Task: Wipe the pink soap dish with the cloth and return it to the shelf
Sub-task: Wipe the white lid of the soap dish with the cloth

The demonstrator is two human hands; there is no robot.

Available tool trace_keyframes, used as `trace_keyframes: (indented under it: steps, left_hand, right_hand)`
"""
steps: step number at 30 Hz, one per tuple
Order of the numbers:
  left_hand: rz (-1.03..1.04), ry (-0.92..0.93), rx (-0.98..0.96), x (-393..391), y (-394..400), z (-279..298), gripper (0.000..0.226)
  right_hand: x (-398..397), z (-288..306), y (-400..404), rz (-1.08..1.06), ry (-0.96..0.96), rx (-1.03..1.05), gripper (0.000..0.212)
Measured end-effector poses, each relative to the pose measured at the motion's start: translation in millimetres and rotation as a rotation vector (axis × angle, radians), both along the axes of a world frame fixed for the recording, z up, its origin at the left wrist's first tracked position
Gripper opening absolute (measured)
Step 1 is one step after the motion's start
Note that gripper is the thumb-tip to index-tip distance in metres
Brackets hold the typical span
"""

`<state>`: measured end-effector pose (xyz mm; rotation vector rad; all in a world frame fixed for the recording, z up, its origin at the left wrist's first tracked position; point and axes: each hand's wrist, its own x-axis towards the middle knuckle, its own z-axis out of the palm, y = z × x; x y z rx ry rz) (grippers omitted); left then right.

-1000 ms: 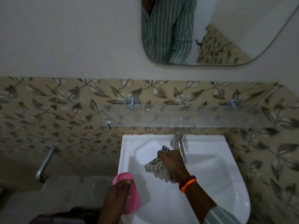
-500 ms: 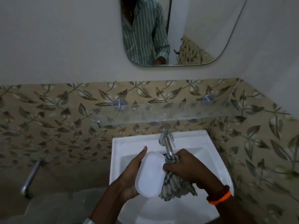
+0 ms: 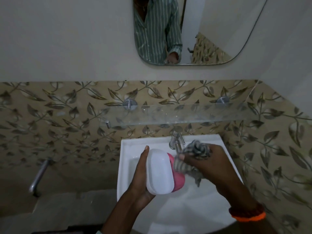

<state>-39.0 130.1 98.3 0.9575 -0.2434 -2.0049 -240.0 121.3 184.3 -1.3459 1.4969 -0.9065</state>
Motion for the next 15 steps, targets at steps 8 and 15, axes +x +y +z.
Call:
trace_keyframes:
  steps: [8,15]
  left_hand:
    - [0.012,-0.034,-0.059,-25.4,-8.7,16.9,0.064]
    - [0.021,-0.102,0.046,-4.5,1.3,22.3,0.087]
  right_hand:
    - [58.2,-3.1,24.1,0.213,0.466,-0.482,0.015]
    - [57.4,-7.6,43.6,0.467,0.272,-0.3,0.021]
